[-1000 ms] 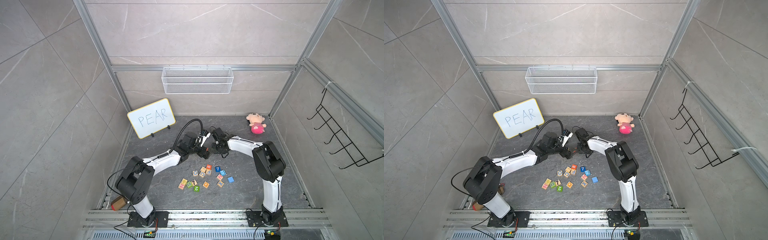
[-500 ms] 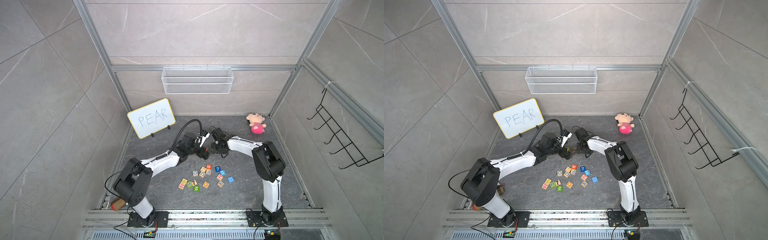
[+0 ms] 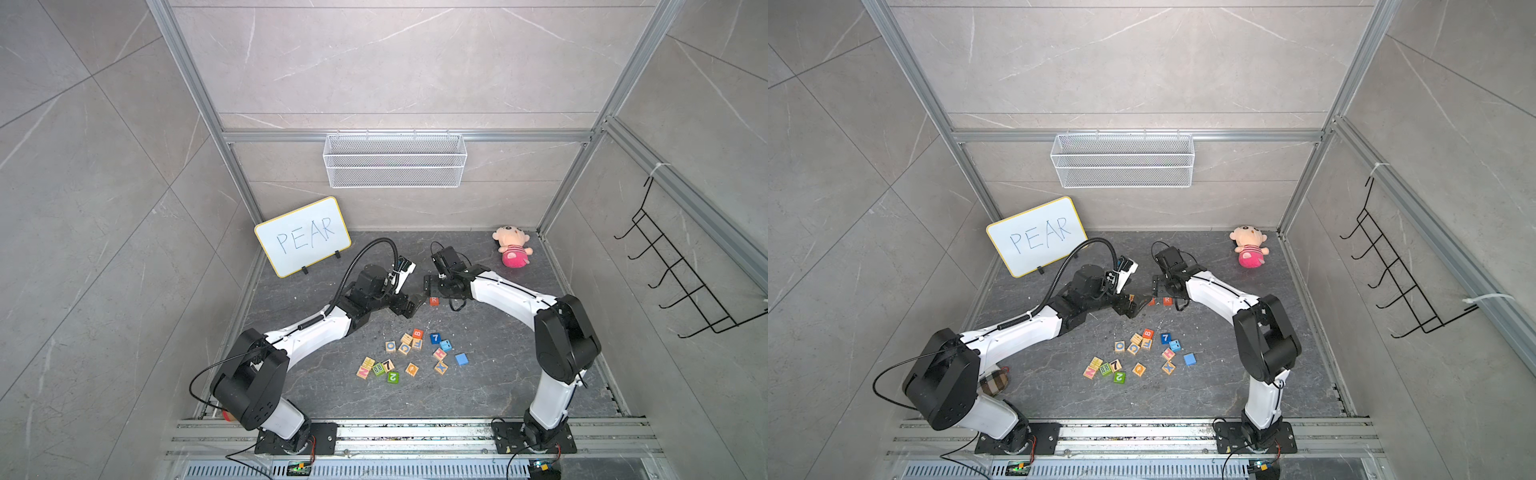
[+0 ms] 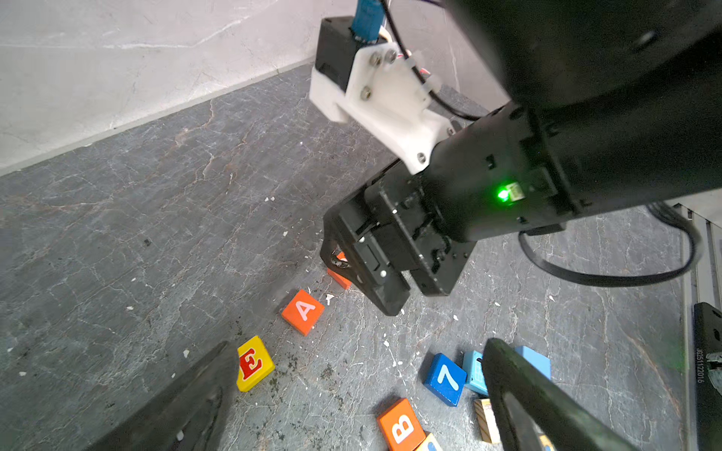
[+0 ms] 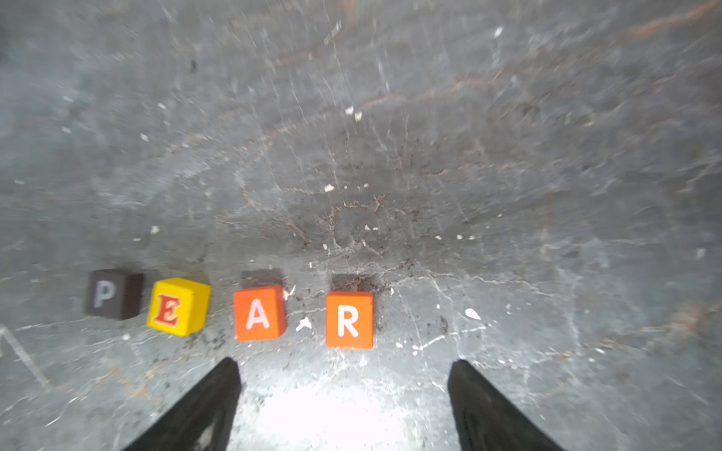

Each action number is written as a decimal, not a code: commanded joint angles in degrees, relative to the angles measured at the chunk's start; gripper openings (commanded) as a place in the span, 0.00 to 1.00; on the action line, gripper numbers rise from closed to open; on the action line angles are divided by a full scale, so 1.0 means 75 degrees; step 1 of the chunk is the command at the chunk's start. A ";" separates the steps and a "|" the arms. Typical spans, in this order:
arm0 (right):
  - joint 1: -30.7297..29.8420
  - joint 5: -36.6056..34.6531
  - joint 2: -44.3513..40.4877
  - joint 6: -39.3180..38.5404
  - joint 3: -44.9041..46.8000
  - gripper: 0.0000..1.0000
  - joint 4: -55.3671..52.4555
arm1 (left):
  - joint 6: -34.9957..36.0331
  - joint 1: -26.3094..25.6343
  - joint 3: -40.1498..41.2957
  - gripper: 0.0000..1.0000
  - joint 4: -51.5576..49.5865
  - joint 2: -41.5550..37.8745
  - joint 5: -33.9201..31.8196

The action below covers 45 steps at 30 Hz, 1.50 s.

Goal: Spell the uppercase word “pear” with letter blocks
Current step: Place the letter block at the center of the board, then reset both arms

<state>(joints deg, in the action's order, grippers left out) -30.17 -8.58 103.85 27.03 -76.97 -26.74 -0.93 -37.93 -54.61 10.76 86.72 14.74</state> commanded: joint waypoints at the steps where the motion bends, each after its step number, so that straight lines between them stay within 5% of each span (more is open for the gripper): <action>1: 0.0021 -0.0168 -0.0667 -0.0161 0.0227 0.88 -0.0039 | -0.0069 0.0003 0.0088 1.00 0.0252 -0.0525 -0.0290; 9: 0.0034 -0.0295 -0.2634 -0.1231 0.1526 0.92 0.1157 | 0.0207 0.0017 0.0544 1.00 0.0264 -0.1747 -0.1981; 15: 0.0027 -0.0999 -0.3994 -0.2351 0.2864 0.96 0.2214 | 0.0383 0.0053 0.1211 1.00 -0.0035 -0.3019 -0.4396; 21: 0.0021 -0.1457 -0.5234 -0.2904 0.4087 0.99 0.3258 | 0.0430 0.0263 0.2149 1.00 -0.0586 -0.4500 -0.5358; 31: 0.0027 -0.3729 -0.7508 -0.3891 0.7533 0.99 0.5411 | -0.0290 0.0397 0.4560 1.00 -0.0961 -0.6005 -0.8565; 33: 0.0027 -0.4407 -0.7652 -0.3681 0.7960 0.99 0.5471 | 0.0026 0.0423 0.5153 0.99 -0.0291 -0.6111 -0.8755; 38: 0.0026 -0.4371 -0.6792 -0.3932 0.8628 0.99 0.6729 | -0.0014 0.0545 0.5977 0.99 0.0877 -0.5669 -0.9496; 41: 0.0024 -0.4510 -0.6009 -0.4135 0.8534 0.99 0.7339 | 0.0427 0.0687 0.6054 0.99 0.1506 -0.5343 -0.8922; 45: 0.0084 -0.4218 -0.4863 -0.4850 0.8941 0.99 1.0160 | 0.0900 0.1415 0.6232 0.99 0.2711 -0.4821 -0.7719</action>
<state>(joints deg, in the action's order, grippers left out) -29.95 -40.53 62.98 -4.49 -11.49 31.75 2.55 -30.70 -8.16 19.70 48.84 -48.03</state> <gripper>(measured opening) 0.994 0.993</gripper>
